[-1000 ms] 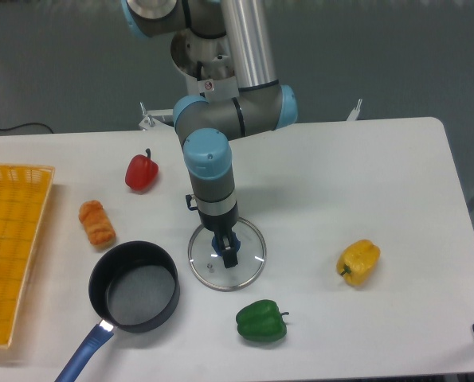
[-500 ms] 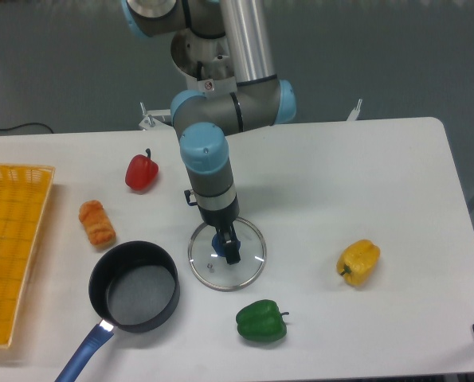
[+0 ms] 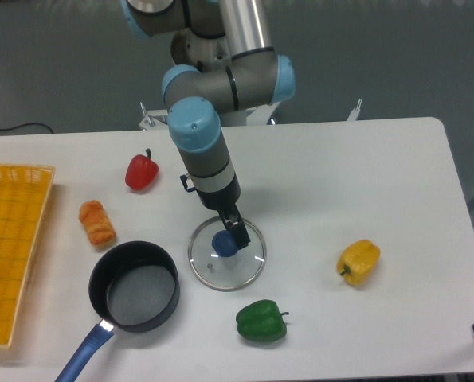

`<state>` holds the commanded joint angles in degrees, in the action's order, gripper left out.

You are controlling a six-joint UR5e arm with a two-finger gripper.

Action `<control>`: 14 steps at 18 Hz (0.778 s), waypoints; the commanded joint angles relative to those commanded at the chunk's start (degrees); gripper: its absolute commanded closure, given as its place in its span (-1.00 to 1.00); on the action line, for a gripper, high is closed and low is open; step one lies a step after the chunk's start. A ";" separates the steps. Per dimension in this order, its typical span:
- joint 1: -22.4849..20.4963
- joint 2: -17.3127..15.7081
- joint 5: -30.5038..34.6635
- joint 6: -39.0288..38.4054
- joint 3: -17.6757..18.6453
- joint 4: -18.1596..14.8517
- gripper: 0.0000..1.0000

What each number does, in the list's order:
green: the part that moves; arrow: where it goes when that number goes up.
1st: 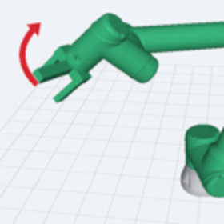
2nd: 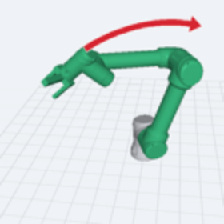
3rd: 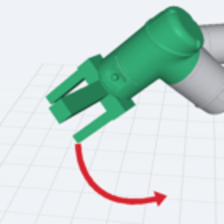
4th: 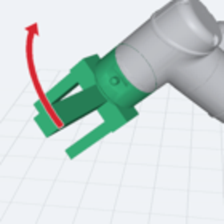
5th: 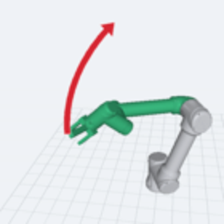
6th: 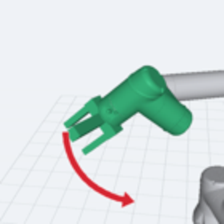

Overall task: Place the lid on the table
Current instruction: 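Open the gripper, release the blue knob and raise the gripper away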

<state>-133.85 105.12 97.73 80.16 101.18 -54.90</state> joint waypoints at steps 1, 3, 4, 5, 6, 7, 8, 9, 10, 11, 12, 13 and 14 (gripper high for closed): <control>-0.18 -0.09 0.00 0.00 -1.76 -2.81 -1.00; -0.44 -0.17 -0.17 0.00 -5.36 -8.09 -1.00; -0.53 -0.18 -0.44 0.00 -8.34 -11.77 -1.00; -0.62 -0.18 -0.44 0.00 -10.46 -14.68 -1.00; -0.70 -0.18 -0.44 0.00 -12.57 -17.23 -1.00; -1.31 -0.09 -0.61 0.00 -14.24 -19.52 -1.00; -1.84 -0.09 -0.70 0.00 -15.47 -21.11 -1.00; -1.85 -0.09 -0.70 0.00 -16.10 -21.65 -1.00; -1.94 0.00 -0.70 0.00 -16.45 -21.74 -1.00; -2.37 0.00 -0.70 0.00 -16.72 -21.83 -1.00; -2.81 0.17 -0.79 0.17 -17.24 -22.26 -1.00; -2.90 0.44 -0.70 0.44 -17.94 -23.48 -1.00; -2.99 0.53 -0.70 0.61 -18.47 -24.80 -1.00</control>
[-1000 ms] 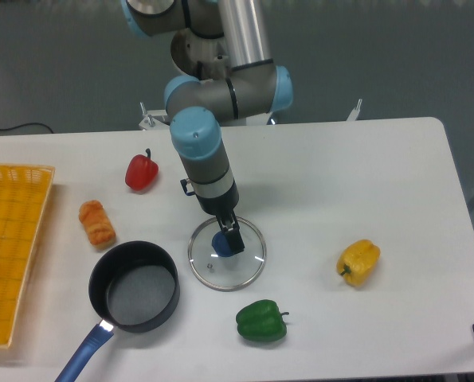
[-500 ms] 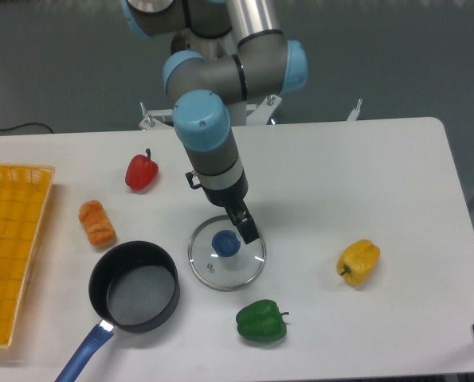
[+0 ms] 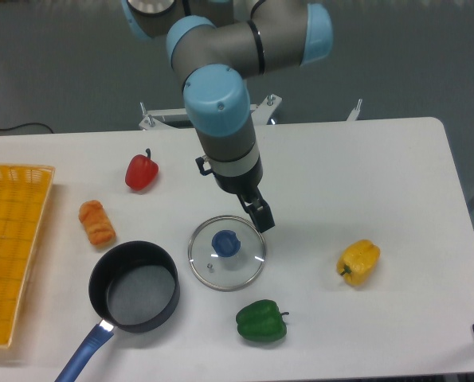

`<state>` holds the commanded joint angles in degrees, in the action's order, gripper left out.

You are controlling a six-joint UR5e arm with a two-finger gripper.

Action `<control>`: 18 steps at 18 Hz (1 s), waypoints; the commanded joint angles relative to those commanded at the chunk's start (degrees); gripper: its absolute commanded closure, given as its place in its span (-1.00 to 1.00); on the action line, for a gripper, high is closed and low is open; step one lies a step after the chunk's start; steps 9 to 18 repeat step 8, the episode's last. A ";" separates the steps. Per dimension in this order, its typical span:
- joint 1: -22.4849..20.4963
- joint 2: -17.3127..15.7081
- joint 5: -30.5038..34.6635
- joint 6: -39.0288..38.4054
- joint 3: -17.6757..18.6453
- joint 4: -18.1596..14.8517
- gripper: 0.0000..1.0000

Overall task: Place the lid on the table
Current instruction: 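Open the gripper, release the blue knob and raise the gripper away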

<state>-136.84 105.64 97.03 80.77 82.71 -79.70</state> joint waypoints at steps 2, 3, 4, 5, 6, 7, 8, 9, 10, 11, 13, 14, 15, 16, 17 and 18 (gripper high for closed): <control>0.00 0.00 -0.09 0.00 -0.44 -0.63 -1.00; 0.00 0.09 -0.26 0.00 -0.44 -0.80 -1.00; -0.09 0.09 -0.61 0.00 -0.53 -1.15 -1.00; -0.18 0.09 -0.70 0.00 -0.53 -1.42 -1.00; -0.44 0.18 -0.88 0.00 -0.53 -1.68 -1.00; -0.44 0.18 -1.14 0.00 -0.53 -1.94 -1.00; -0.53 0.18 -1.32 0.00 -0.45 -1.95 -1.00; -0.53 0.18 -1.32 0.00 -0.45 -1.95 -1.00; -0.53 0.18 -1.32 0.00 -0.45 -1.95 -1.00; -0.53 0.18 -1.32 0.00 -0.45 -1.95 -1.00; -0.53 0.18 -1.32 0.00 -0.45 -1.95 -1.00; -0.53 0.18 -1.32 0.00 -0.45 -1.95 -1.00; -0.53 0.18 -1.32 0.00 -0.45 -1.95 -1.00; -0.53 0.18 -1.32 0.00 -0.45 -1.95 -1.00; -0.53 0.18 -1.32 0.00 -0.45 -1.95 -1.00; -0.53 0.18 -1.32 0.00 -0.45 -1.95 -1.00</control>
